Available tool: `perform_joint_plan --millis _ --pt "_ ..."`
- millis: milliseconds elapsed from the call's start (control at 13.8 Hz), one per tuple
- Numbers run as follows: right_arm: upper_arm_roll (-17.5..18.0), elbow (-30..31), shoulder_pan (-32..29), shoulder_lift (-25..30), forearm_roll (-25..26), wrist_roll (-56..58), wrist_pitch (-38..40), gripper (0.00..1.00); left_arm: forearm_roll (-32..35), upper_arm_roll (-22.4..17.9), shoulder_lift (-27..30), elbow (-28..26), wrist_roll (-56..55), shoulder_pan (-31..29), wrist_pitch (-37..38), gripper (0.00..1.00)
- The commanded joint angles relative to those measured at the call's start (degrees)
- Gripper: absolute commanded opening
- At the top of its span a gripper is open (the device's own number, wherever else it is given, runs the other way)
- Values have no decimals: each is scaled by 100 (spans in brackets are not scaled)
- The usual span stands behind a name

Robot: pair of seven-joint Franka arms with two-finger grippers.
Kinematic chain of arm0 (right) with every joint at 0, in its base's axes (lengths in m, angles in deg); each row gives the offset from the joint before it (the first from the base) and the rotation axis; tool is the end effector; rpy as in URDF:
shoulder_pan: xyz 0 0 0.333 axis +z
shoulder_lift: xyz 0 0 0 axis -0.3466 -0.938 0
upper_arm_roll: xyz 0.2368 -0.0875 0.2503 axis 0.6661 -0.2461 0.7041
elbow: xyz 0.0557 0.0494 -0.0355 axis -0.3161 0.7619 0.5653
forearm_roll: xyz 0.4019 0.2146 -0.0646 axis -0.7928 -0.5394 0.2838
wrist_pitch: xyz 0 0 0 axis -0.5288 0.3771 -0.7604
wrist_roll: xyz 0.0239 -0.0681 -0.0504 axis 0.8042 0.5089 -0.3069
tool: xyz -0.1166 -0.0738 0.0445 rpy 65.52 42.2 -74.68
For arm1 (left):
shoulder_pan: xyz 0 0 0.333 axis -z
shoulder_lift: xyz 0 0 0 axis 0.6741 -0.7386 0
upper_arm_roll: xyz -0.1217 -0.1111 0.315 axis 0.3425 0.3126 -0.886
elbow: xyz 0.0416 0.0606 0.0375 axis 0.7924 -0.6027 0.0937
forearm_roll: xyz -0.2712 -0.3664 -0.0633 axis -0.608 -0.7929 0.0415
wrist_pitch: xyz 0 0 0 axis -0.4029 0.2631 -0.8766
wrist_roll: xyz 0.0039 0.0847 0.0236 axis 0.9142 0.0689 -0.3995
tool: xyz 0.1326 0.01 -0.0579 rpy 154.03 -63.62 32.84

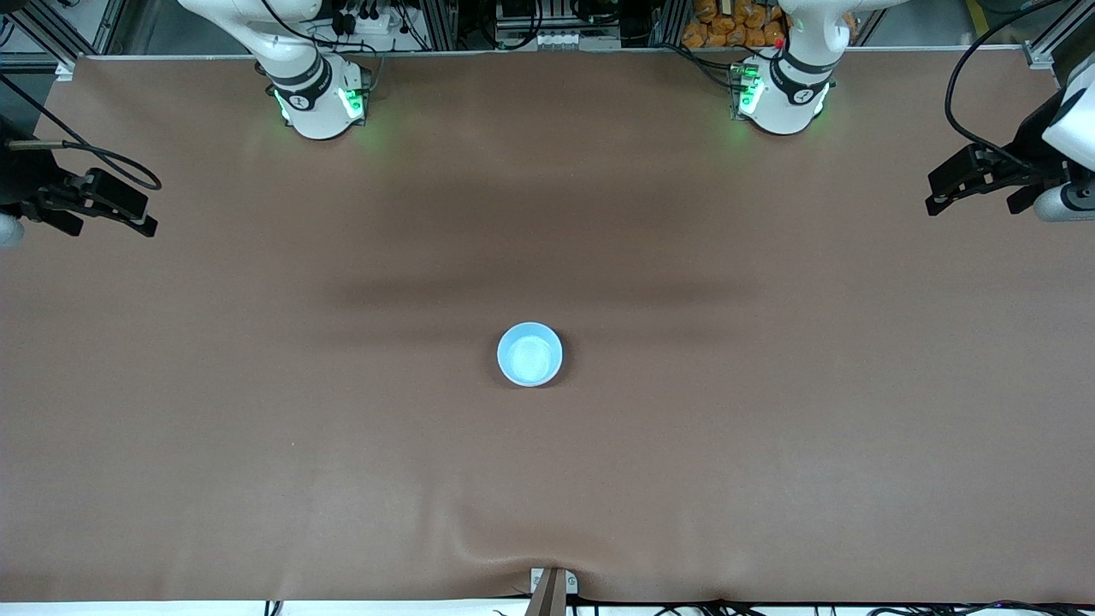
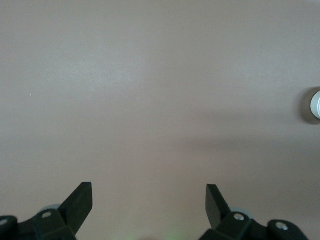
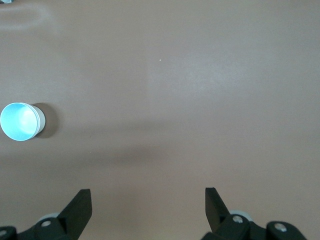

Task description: Stack pink and blue bowls on white bowl

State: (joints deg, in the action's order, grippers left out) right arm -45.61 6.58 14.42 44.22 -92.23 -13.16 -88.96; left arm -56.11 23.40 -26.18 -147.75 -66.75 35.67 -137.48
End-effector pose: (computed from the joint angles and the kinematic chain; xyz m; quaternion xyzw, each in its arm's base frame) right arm 0.6238 0.0228 0.6542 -0.9989 0.0325 -0.0012 0.0329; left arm 0.6061 -0.0553 0.6611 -1.0000 -0.0086 -0.0040 0.0007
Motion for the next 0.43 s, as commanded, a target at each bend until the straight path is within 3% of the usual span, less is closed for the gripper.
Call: perform_joint_plan --millis 0,361 --pt "14 -181 -12 -108 -85 -84 194 100 77 20 14 70 4 -22 105 100" --pt "58 -146 129 -73 -23 -74 194 100 86 20 14 79 4 -22 105 100"
